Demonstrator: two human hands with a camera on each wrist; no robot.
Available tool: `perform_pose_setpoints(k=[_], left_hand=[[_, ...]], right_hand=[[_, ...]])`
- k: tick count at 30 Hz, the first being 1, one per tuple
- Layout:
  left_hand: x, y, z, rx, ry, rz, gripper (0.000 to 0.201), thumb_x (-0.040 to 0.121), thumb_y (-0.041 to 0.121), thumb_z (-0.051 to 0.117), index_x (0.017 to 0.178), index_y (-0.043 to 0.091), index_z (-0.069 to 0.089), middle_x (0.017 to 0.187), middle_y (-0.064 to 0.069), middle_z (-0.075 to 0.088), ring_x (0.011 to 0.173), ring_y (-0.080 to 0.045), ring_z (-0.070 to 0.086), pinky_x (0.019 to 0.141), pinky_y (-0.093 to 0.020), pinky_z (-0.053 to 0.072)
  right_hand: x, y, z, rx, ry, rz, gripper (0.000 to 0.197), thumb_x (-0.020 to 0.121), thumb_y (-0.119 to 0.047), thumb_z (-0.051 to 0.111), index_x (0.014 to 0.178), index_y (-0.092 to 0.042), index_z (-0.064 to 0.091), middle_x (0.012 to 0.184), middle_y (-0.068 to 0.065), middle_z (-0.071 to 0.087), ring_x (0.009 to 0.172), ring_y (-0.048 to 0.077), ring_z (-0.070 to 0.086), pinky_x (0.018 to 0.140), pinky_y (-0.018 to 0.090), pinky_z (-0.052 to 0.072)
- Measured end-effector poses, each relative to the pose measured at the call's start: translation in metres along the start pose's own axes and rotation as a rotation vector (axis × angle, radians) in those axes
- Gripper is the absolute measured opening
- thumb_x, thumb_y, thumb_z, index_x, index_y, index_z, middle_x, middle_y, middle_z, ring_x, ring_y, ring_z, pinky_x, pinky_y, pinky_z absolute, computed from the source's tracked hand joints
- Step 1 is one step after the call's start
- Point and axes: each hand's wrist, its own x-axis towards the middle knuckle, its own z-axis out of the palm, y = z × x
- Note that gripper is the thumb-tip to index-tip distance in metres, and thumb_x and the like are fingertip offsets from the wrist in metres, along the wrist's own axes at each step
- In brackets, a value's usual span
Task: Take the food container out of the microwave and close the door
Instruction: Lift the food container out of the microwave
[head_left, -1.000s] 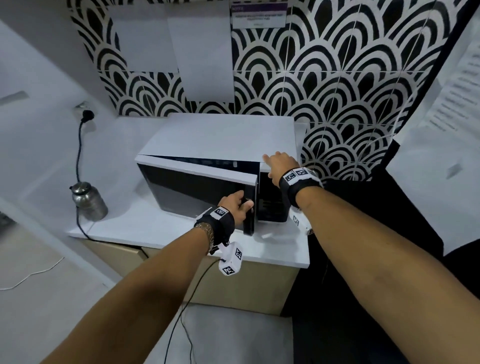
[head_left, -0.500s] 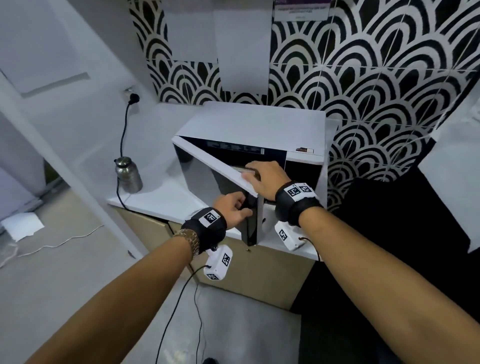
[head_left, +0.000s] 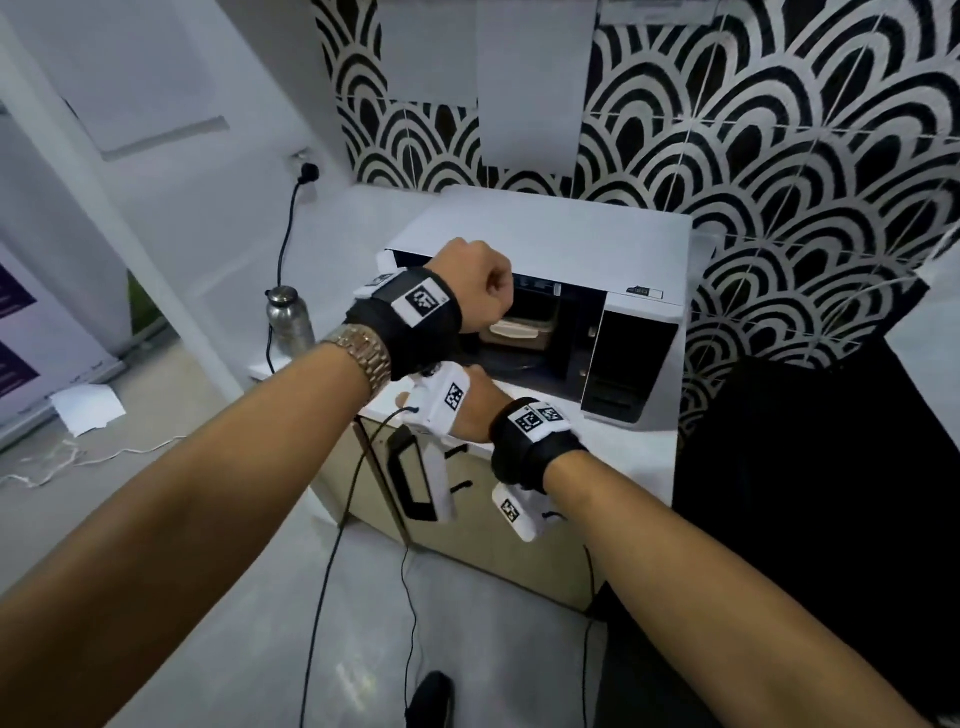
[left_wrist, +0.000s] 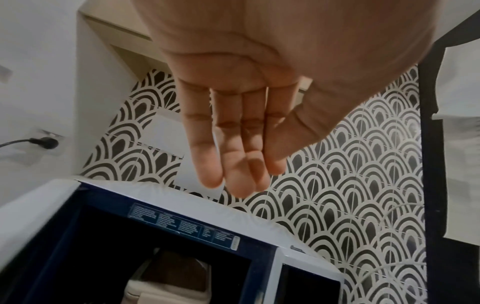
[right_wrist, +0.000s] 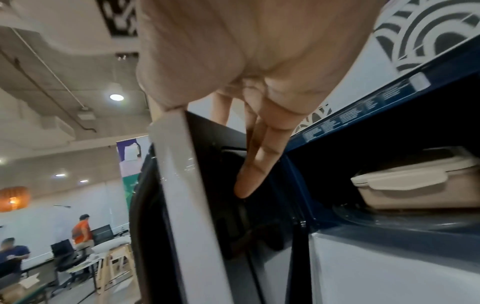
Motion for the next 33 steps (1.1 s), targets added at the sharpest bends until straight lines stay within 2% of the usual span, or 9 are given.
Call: perform_pose_setpoints(k=[2,3,6,9,13,17,20,25,33], left_hand=[[0.004,0.004,0.007,0.015,-0.026,0.001,0.017,0.078,0.013,0.053,0.076,0.01,0.07,0.076,-0.007,0.074,0.075,-0.026,0.068,0.074,-0.031,0.059],[0.006,0.005,0.012,0.024,-0.042,-0.003,0.016,0.078,0.013,0.052,0.075,0.013,0.068,0.076,-0.005,0.072,0.074,-0.025,0.066,0.071,-0.03,0.057],[0.018,0.0,0.032,0.025,-0.09,-0.04,0.014,0.076,0.015,0.051,0.071,0.02,0.063,0.076,-0.002,0.069,0.078,-0.026,0.065,0.072,-0.03,0.056],[0.037,-0.017,0.057,0.006,-0.116,-0.157,0.017,0.081,0.016,0.051,0.083,0.018,0.068,0.098,-0.008,0.073,0.096,-0.03,0.066,0.082,-0.032,0.054],[0.062,-0.058,0.094,-0.119,-0.145,-0.4,0.03,0.084,0.016,0.053,0.109,0.01,0.068,0.115,-0.015,0.068,0.104,-0.035,0.065,0.091,-0.037,0.055],[0.088,-0.103,0.133,-0.221,-0.092,-0.503,0.032,0.091,0.022,0.054,0.12,0.009,0.061,0.124,-0.016,0.064,0.115,-0.034,0.06,0.096,-0.033,0.049],[0.107,-0.127,0.155,-0.296,-0.076,-0.525,0.042,0.093,0.023,0.054,0.132,0.007,0.052,0.134,-0.018,0.056,0.124,-0.034,0.053,0.103,-0.031,0.041],[0.136,-0.154,0.177,-0.455,-0.085,-0.58,0.056,0.093,0.028,0.055,0.143,0.008,0.041,0.145,-0.018,0.048,0.132,-0.034,0.047,0.11,-0.035,0.038],[0.171,-0.177,0.195,-0.463,-0.197,-0.584,0.052,0.092,0.042,0.058,0.118,-0.003,0.057,0.123,-0.023,0.063,0.114,-0.037,0.06,0.093,-0.036,0.048]], right_hand=[[0.005,-0.011,0.0,0.034,-0.071,-0.046,0.04,0.093,-0.018,0.034,0.086,-0.001,0.069,0.081,0.023,0.068,0.066,0.038,0.066,0.048,0.029,0.044],[0.005,-0.013,-0.002,0.048,-0.129,0.053,0.035,0.097,-0.01,0.038,0.097,0.003,0.071,0.096,0.03,0.069,0.081,0.041,0.069,0.053,0.027,0.047],[0.01,0.023,-0.01,-0.102,-0.082,0.18,0.035,0.102,-0.007,0.049,0.133,0.008,0.053,0.138,0.027,0.054,0.128,0.038,0.052,0.095,0.032,0.045],[0.016,0.058,-0.016,0.052,-0.024,0.37,0.022,0.099,-0.017,0.054,0.103,0.003,0.064,0.104,0.027,0.064,0.095,0.039,0.06,0.088,0.044,0.046],[0.022,0.114,-0.012,0.09,0.168,0.493,0.046,0.089,-0.035,0.06,0.13,-0.016,0.06,0.123,0.015,0.068,0.113,0.037,0.064,0.09,0.044,0.054],[0.031,0.151,-0.009,0.129,0.257,0.635,0.067,0.093,-0.039,0.061,0.151,-0.017,0.037,0.156,0.013,0.038,0.143,0.032,0.038,0.115,0.041,0.035],[0.048,0.165,-0.005,0.215,0.308,0.731,0.08,0.093,-0.043,0.061,0.158,-0.02,0.021,0.165,0.013,0.019,0.15,0.032,0.024,0.119,0.039,0.026],[0.082,0.184,-0.002,0.304,0.447,0.872,0.071,0.095,-0.047,0.058,0.148,-0.007,0.033,0.152,0.025,0.035,0.14,0.04,0.036,0.111,0.043,0.036],[0.116,0.212,-0.001,0.291,0.435,1.039,0.06,0.093,-0.055,0.055,0.111,0.001,0.066,0.118,0.029,0.063,0.114,0.042,0.059,0.092,0.039,0.05]])
